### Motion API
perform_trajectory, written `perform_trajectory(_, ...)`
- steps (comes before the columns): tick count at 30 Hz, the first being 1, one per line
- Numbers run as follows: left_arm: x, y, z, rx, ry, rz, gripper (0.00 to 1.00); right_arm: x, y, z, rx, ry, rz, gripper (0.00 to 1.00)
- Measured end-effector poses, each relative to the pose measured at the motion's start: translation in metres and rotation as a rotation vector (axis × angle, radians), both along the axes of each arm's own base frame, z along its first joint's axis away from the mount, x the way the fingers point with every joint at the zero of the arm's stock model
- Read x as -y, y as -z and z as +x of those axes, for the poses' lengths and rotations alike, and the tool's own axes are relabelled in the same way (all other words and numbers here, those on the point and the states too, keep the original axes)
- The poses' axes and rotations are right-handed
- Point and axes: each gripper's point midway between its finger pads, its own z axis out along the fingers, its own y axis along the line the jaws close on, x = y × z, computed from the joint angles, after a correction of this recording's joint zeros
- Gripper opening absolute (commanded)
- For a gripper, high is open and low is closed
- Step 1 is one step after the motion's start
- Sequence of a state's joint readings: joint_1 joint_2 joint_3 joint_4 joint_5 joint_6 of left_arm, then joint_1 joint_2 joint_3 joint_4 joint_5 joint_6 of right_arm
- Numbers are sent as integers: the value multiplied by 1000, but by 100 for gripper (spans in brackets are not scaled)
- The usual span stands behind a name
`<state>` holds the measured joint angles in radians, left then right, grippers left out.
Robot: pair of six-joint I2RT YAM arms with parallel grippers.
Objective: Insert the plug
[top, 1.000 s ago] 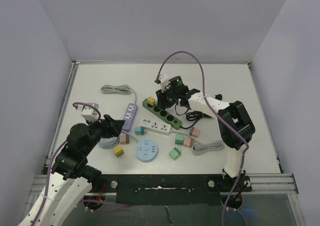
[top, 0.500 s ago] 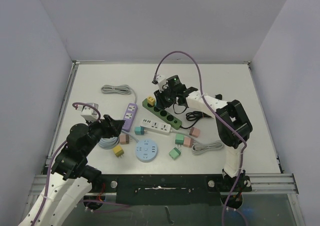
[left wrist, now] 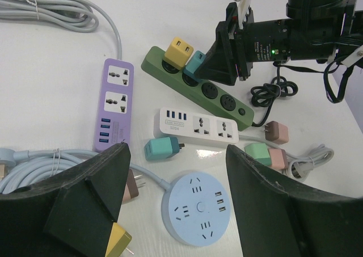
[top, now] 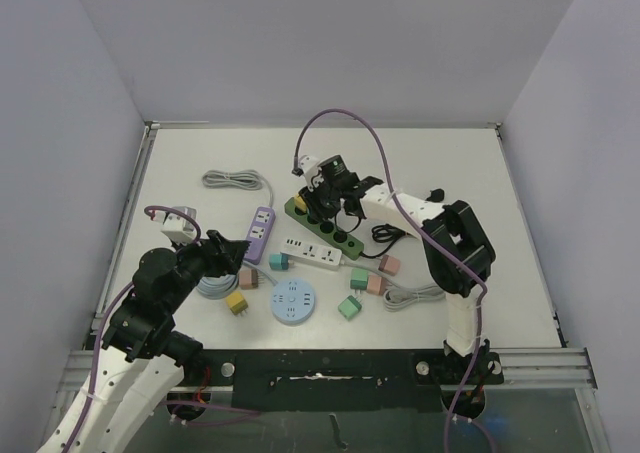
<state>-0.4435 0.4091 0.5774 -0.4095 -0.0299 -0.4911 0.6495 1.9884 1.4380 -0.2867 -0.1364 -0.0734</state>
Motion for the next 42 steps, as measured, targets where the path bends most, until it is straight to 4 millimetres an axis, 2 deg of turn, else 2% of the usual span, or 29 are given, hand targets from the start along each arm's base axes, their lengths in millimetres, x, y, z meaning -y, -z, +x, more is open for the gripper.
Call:
perform_trajectory(3,0,0,0,0,0,0,67,0,1,0,6,5,-8,1)
perform_trajectory(7,0,0,0,0,0,0,67,-1,0,0,0,15,-6,20)
perform_trajectory(13,0,0,0,0,0,0,67,0,-5,-3,-34,38,-9,38)
perform_trajectory(19,0,0,0,-1,0,0,67,3,-9,-10,-91,72,-20,46)
perform_trajectory(24,0,0,0,0,0,0,67,-3,-21,-3,-88,77,-11,45)
perform_trajectory(28,0,0,0,0,0,0,67,-5,-16,1,-100,77,-22,39)
perform_trajectory(30,0,0,0,1,0,0,67,-3,-5,-1,-122,80,-44,34)
perform_trajectory(33,0,0,0,1,0,-1,67,0,10,-5,-155,77,-77,19)
perform_trajectory(37,0,2,-1,-1,0,0,67,1,10,-5,-150,76,-95,0)
perform_trajectory(42,0,1,-1,-1,-1,-2,67,2,11,-3,-138,80,-122,0)
